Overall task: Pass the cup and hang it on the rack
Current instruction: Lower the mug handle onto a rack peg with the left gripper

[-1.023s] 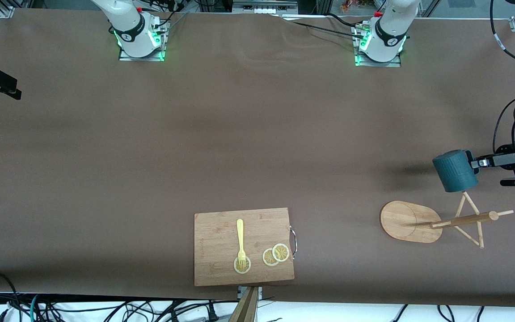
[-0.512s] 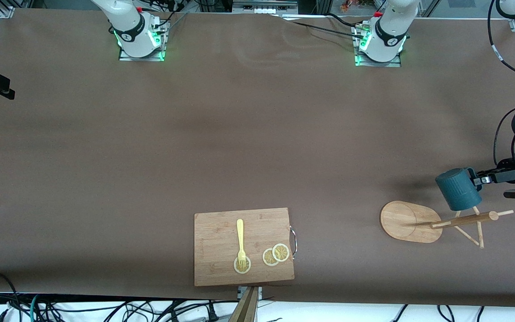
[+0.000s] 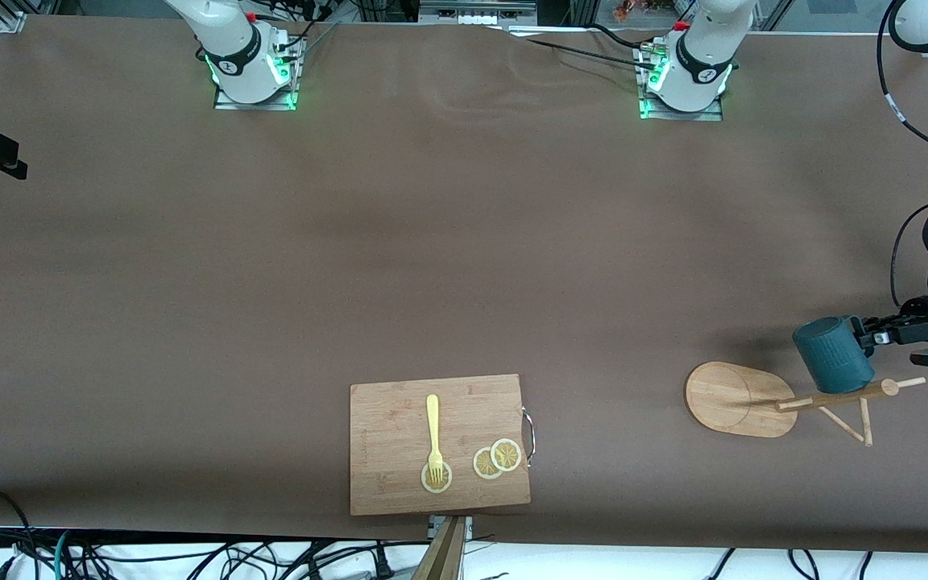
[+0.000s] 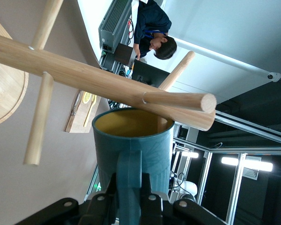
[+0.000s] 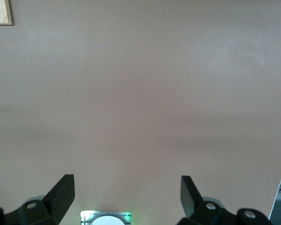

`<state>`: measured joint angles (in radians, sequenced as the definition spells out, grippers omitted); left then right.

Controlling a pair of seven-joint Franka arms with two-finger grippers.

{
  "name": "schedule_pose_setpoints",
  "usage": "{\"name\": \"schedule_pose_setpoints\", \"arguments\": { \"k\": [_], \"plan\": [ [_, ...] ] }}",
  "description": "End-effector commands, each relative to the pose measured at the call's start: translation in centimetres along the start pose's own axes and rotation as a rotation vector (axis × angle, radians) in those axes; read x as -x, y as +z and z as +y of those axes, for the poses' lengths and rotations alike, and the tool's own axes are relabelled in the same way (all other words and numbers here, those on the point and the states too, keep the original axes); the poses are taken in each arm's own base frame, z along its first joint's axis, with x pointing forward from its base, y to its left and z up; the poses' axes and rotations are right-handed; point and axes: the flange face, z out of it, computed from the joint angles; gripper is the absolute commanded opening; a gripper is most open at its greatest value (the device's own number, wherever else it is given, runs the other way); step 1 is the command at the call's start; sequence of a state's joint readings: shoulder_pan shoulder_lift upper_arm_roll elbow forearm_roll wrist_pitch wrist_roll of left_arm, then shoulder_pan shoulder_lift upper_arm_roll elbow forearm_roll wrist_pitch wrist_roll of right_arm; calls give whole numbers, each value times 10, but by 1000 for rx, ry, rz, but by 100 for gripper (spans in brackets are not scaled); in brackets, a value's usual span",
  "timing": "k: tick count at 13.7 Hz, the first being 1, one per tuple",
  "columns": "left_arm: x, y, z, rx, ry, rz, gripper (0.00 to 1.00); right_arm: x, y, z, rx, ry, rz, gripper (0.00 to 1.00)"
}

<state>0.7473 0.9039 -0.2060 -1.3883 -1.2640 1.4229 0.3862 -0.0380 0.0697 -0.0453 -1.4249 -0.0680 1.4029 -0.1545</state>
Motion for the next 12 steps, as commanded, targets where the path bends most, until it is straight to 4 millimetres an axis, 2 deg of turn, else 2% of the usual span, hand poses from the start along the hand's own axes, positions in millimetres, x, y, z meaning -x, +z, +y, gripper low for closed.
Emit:
{"name": "schedule_pose_setpoints", "arguments": {
  "k": [1, 3, 6, 8, 10, 12],
  "plan": [
    [-8, -2, -2, 7, -9, 9, 100, 1, -1, -1, 3, -17, 7, 100],
    [-5, -6, -3, -35, -13, 3, 100, 1, -2, -1, 3, -16, 9, 100],
    [-6, -15, 22, -203, -13, -22, 100, 1, -2, -1, 4, -16, 10, 100],
    [-7, -18, 45, -325, -32, -23, 100, 1, -2, -1, 4, -16, 10, 100],
    [-2, -5, 78, -532, 15, -56, 100, 1, -2, -1, 4, -16, 10, 100],
    [10, 3, 122, -779, 89, -78, 100, 0, -2, -1, 4, -16, 13, 100]
  ]
}}
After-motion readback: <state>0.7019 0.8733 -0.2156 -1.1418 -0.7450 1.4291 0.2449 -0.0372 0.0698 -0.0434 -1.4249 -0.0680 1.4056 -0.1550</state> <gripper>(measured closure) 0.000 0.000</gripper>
